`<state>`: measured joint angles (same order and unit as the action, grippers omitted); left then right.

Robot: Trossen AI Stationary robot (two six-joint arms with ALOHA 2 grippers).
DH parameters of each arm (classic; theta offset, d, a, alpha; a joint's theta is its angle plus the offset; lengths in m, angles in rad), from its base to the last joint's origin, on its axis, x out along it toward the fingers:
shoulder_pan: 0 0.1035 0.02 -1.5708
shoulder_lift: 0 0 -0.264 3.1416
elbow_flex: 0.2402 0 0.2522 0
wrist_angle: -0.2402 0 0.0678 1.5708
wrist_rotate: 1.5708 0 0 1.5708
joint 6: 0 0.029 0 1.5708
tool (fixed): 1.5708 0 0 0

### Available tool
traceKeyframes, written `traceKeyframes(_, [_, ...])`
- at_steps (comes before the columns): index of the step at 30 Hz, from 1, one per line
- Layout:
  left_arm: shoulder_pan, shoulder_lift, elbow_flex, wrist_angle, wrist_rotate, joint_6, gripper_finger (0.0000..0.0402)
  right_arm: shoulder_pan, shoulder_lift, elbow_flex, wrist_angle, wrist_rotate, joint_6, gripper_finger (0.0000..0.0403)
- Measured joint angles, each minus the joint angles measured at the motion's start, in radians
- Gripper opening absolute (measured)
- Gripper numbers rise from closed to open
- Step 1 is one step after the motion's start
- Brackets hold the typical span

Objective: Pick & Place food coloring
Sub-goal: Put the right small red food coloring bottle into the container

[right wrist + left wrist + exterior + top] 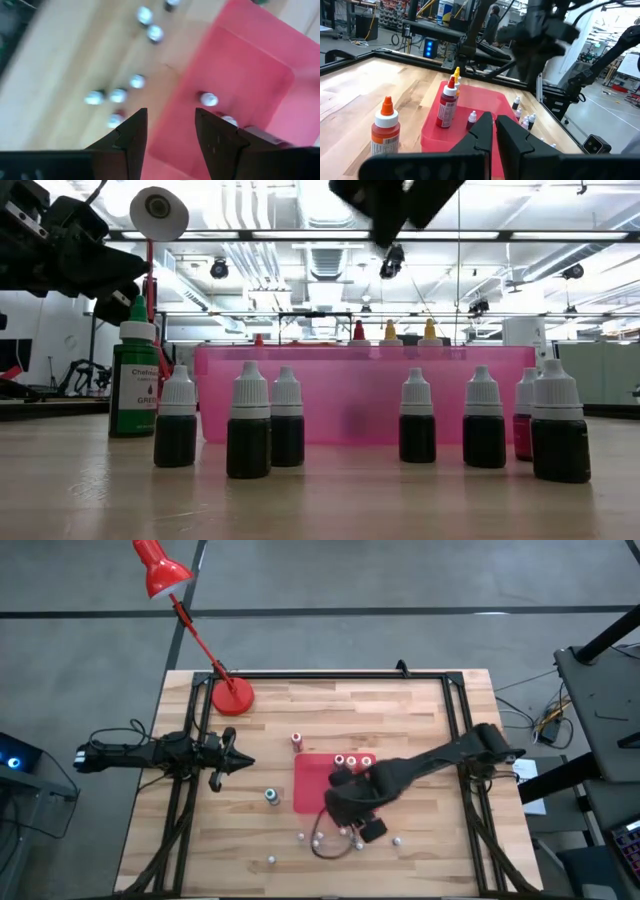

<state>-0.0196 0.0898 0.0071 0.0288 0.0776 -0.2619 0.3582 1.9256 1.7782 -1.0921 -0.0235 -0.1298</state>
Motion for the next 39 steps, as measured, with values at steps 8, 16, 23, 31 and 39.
traceKeyframes(8, [0.000,0.000,0.000,0.000,0.000,0.000,0.0000,0.136,-0.053,-0.016,-0.003,-0.003,0.249,0.0157])
traceKeyframes(16, [0.000,0.000,0.000,0.000,0.000,0.000,0.0000,0.188,-0.073,-0.077,-0.001,-0.001,0.506,0.0156])
traceKeyframes(23, [0.000,0.000,0.000,0.000,0.000,0.000,0.0000,0.234,-0.150,-0.189,0.012,0.001,0.597,0.0160])
traceKeyframes(31, [0.000,0.000,0.000,0.000,0.000,0.000,0.0000,0.271,-0.252,-0.365,0.060,0.000,0.646,0.0165])
traceKeyframes(39, [0.000,0.000,0.000,0.000,0.000,0.000,0.0000,0.270,-0.260,-0.513,0.140,-0.004,0.651,0.0172])
